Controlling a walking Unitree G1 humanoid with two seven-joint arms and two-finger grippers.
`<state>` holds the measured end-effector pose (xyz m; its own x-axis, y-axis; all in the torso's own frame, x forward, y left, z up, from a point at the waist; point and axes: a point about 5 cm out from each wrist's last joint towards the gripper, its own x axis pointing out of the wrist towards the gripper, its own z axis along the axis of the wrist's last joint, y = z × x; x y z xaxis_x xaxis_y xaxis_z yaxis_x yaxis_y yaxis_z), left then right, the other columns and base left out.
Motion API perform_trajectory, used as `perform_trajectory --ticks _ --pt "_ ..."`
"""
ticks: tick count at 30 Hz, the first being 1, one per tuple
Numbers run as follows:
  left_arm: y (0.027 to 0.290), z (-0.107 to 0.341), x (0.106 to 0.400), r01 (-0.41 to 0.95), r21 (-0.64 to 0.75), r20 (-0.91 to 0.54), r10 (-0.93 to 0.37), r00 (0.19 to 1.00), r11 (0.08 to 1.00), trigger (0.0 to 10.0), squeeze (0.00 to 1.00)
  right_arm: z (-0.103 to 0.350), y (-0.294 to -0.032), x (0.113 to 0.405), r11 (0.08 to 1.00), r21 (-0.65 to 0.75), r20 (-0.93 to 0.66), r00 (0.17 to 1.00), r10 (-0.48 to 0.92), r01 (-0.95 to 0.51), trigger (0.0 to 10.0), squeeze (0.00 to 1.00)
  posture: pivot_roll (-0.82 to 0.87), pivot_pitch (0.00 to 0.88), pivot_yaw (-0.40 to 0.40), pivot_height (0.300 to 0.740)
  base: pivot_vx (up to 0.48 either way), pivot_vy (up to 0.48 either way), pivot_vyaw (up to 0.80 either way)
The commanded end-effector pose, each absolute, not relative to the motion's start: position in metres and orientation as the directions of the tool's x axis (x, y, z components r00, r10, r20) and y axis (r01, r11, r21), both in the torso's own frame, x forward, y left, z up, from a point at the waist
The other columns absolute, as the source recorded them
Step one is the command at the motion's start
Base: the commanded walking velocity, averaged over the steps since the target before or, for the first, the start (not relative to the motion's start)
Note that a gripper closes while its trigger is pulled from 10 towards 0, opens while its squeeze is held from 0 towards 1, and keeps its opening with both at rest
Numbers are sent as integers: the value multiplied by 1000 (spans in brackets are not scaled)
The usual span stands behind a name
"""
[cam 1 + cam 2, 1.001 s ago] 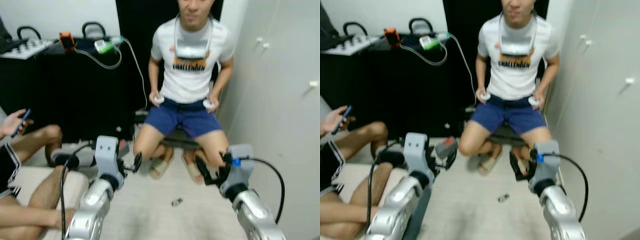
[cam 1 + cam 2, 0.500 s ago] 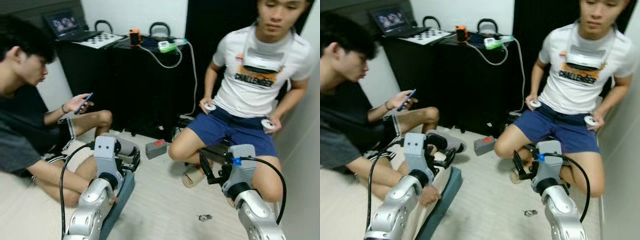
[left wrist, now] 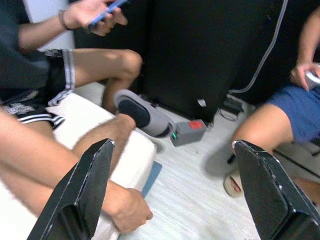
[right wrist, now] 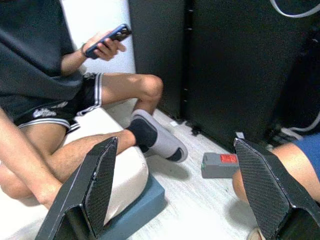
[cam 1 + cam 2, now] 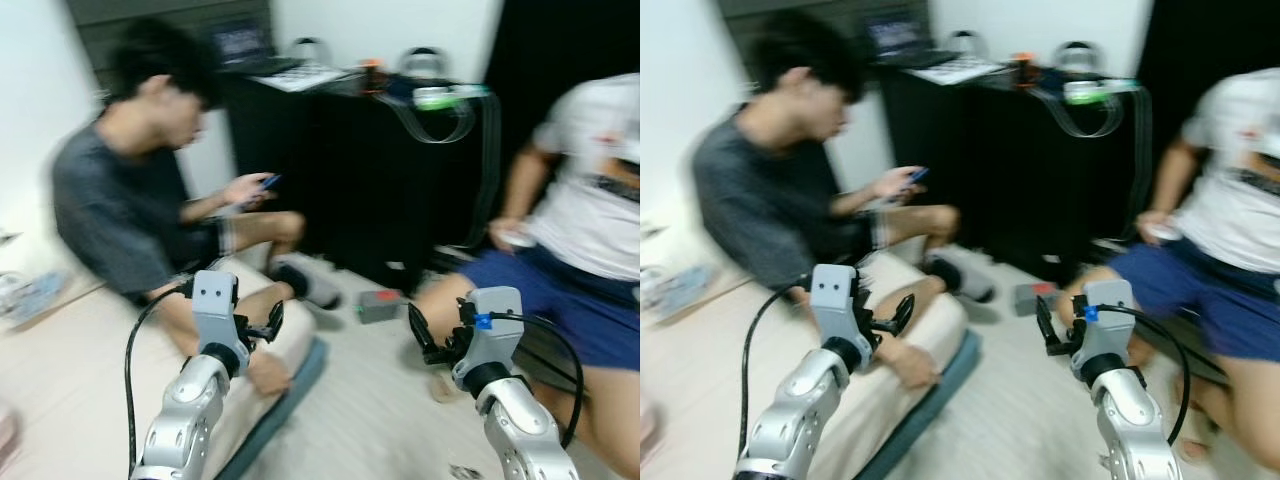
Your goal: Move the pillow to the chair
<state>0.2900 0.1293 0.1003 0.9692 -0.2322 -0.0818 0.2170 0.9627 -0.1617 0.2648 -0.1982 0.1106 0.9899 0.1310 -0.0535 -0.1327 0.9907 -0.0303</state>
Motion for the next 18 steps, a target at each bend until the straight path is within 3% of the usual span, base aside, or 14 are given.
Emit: perform_trajectory --ticks 1,18 --pt "129 98 291 226 -164 -92 -243 966 960 10000 0 109 -197 264 990 -31 -55 989 134 -135 10000 0 -45 0 -16 735 0 0 781" --pt "131 99 294 226 -172 -85 -243 966 959 10000 0 110 -195 267 989 -11 -45 988 149 -150 10000 0 -44 0 -12 735 0 0 779"
